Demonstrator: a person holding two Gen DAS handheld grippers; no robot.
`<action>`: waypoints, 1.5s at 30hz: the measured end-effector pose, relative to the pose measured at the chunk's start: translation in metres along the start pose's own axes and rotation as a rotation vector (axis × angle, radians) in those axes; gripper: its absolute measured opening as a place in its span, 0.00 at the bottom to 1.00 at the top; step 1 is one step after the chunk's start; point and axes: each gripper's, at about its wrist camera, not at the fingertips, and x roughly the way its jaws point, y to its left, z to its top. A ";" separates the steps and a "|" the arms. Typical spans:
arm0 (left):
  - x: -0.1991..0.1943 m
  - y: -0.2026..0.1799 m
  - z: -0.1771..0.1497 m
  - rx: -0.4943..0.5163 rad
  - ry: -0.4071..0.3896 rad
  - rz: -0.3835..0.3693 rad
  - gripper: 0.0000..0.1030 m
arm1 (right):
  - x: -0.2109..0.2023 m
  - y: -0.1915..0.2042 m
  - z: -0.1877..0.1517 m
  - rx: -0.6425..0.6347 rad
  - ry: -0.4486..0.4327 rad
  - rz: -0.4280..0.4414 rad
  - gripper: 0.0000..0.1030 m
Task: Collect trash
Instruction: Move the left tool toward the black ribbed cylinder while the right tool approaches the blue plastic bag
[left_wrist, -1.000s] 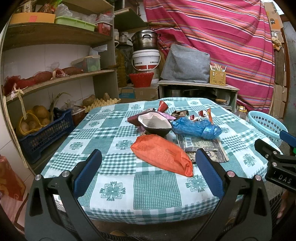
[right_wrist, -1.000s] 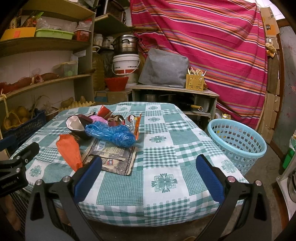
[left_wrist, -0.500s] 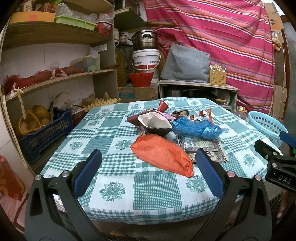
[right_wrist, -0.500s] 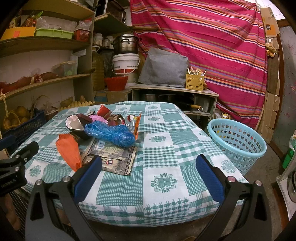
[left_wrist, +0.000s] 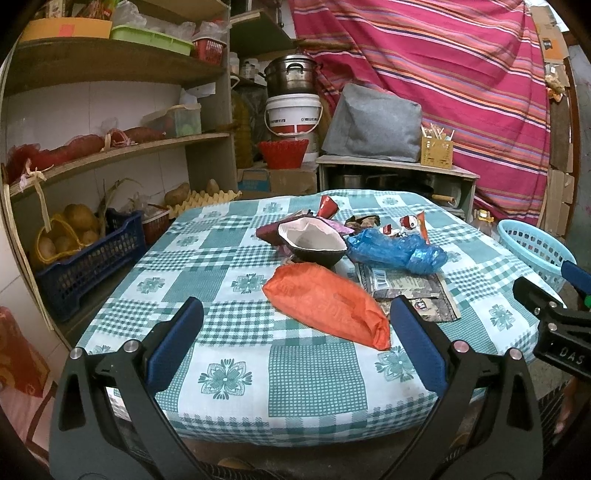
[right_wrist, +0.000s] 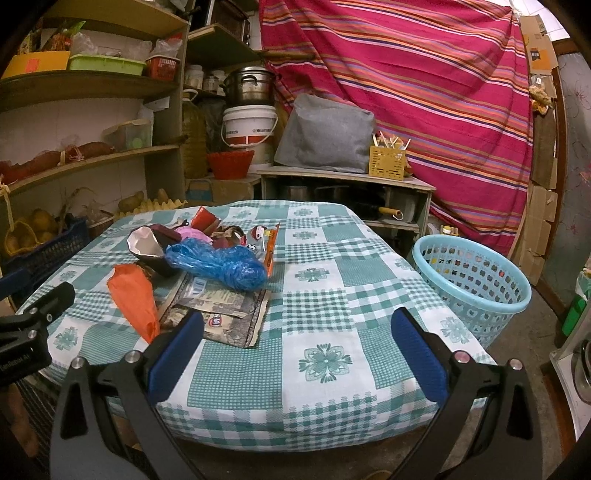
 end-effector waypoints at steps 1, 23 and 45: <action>0.000 0.000 0.000 0.001 0.000 0.001 0.95 | 0.001 0.000 0.000 -0.001 -0.001 -0.002 0.96; 0.027 0.009 0.006 -0.009 0.038 0.001 0.95 | 0.022 -0.006 0.007 -0.018 0.029 -0.049 0.96; 0.084 0.027 0.041 0.005 0.115 -0.001 0.95 | 0.070 -0.020 0.027 -0.001 0.131 -0.093 0.96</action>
